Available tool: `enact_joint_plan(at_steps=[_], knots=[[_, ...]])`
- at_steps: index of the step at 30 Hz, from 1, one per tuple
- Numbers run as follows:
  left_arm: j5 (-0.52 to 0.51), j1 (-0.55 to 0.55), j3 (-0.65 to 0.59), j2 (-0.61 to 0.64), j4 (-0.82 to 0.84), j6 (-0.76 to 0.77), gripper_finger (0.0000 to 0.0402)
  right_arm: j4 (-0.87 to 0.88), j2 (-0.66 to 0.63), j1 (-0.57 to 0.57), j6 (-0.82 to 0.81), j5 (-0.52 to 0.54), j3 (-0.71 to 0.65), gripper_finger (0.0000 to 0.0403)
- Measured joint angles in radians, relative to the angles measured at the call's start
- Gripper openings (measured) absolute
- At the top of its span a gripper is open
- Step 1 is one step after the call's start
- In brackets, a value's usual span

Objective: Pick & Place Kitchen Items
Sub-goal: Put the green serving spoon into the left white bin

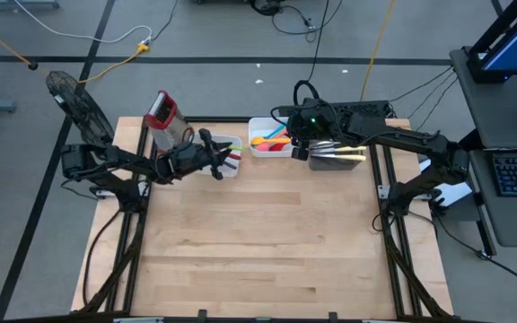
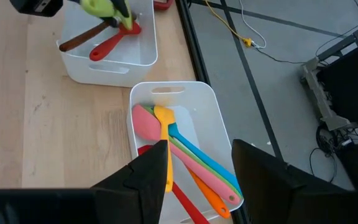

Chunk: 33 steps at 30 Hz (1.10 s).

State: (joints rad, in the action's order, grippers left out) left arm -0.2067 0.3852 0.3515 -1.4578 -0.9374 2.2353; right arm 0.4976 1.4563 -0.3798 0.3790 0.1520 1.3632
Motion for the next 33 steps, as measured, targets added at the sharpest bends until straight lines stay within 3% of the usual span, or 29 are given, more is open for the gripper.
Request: enact_joint_plan(at_steps=[11,19,25,33], knots=[[0.035,0.001,0.0,0.0,-0.014,-0.014,0.0153,-0.008,0.0,0.0,0.0,0.0,0.0,0.0171],[-0.01,0.001,0.019,0.0,-0.141,-0.096,0.0207,-0.008,0.0,0.0,0.0,0.0,0.0,0.0171],[-0.038,0.001,0.056,0.0,-0.249,-0.204,0.0218,-0.015,0.0,0.0,0.0,0.0,0.0,0.0171],[-0.057,-0.035,0.103,0.0,-0.248,-0.235,0.0218,-0.015,0.0,0.0,0.0,0.0,0.0,0.0171]])
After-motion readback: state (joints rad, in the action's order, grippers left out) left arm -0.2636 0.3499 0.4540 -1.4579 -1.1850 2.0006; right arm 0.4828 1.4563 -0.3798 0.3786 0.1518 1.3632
